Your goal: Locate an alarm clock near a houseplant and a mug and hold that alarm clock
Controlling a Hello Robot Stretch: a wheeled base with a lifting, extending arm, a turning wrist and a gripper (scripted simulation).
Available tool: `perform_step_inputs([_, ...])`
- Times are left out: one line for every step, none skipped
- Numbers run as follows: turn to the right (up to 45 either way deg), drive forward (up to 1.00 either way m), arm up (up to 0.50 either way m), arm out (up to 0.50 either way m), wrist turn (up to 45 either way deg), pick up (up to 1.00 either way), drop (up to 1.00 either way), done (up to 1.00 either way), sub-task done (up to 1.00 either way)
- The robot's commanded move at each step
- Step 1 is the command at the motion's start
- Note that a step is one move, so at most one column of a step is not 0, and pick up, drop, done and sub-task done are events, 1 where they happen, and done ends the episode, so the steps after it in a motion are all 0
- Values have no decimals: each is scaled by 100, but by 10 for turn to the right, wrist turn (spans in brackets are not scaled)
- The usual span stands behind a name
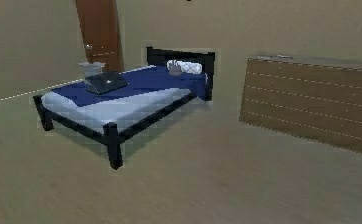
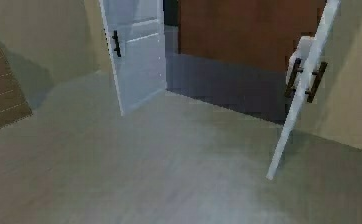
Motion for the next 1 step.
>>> perform_step_inputs([-450,0,0,0,0,0,0,0,0])
